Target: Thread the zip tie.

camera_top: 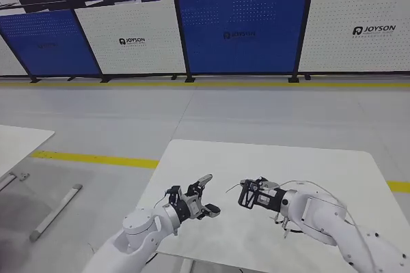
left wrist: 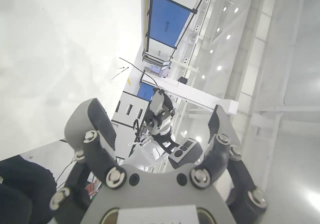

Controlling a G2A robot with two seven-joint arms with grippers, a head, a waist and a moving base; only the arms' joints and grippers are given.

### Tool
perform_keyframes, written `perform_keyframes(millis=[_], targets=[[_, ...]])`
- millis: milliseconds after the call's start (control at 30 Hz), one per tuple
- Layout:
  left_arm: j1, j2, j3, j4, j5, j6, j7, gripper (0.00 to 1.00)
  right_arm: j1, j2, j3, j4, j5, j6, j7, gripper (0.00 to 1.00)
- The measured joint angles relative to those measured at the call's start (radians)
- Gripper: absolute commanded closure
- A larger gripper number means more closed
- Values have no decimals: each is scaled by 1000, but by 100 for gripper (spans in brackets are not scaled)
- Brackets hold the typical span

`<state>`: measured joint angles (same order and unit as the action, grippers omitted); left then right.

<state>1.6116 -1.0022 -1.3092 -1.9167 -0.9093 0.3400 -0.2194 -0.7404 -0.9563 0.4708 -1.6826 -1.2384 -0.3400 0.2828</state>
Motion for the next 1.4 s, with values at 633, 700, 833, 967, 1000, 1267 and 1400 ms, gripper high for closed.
perform_keyframes(millis=[633, 700, 833, 967, 1000, 1267, 1400], targets=[[0, 0, 0, 0, 0, 0, 0, 0, -56, 44, 38, 42, -277, 0, -413, 100], [0, 0, 0, 0, 0, 0, 0, 0, -53, 45, 35, 45, -276, 0, -432, 100], [0, 0, 0, 0, 0, 0, 0, 0, -54, 45, 36, 44, -275, 0, -414, 100], [0, 0, 0, 0, 0, 0, 0, 0, -54, 45, 36, 44, -275, 0, -415, 100], [-1, -1, 2, -1, -6, -1, -1, 0, -54, 45, 36, 44, -275, 0, -415, 100], [-57, 1, 99, 5, -158, 0, 36, 0, -54, 45, 36, 44, -275, 0, -415, 100], [-138, 4, 160, 36, -250, 0, 141, 0, -54, 45, 36, 44, -275, 0, -415, 100]])
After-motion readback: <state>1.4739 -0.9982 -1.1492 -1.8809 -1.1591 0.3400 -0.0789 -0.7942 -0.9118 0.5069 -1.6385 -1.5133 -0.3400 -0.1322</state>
